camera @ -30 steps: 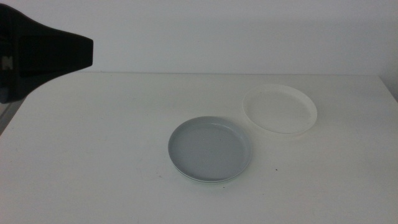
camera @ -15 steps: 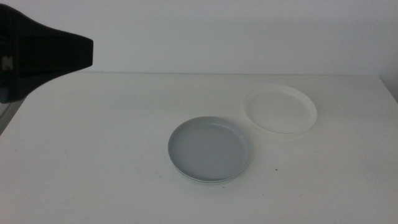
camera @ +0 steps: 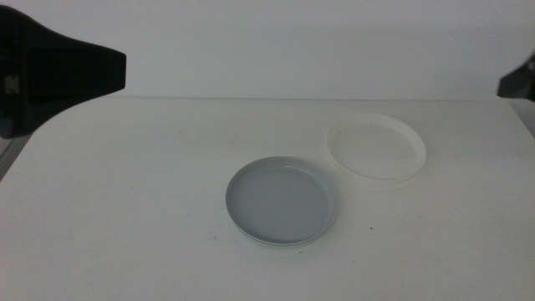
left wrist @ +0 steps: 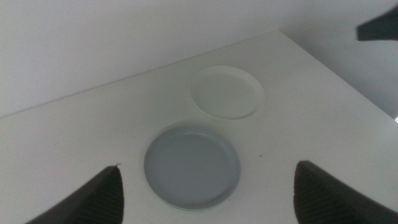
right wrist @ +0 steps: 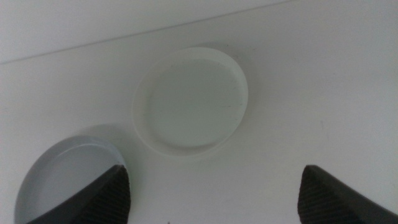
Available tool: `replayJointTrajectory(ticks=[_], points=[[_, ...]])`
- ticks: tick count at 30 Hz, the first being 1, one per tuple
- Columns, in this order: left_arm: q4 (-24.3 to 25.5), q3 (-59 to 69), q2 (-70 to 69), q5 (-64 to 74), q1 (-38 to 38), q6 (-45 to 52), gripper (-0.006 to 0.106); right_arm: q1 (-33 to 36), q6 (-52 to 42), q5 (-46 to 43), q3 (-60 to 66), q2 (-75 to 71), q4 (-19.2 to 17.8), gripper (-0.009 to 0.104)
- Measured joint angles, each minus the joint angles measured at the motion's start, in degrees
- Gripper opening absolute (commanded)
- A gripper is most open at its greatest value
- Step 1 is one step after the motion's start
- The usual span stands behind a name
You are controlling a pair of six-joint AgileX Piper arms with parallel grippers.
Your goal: Stack the three bowls on top of each other.
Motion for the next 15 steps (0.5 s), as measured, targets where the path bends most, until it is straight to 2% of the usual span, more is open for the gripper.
replayJointTrajectory(ticks=[15], points=[[0.00,0.00,0.00,0.00,0.00,0.08,0.094,0.00,-0.85,4.16,-25.96,36.91,0.48,0.093]])
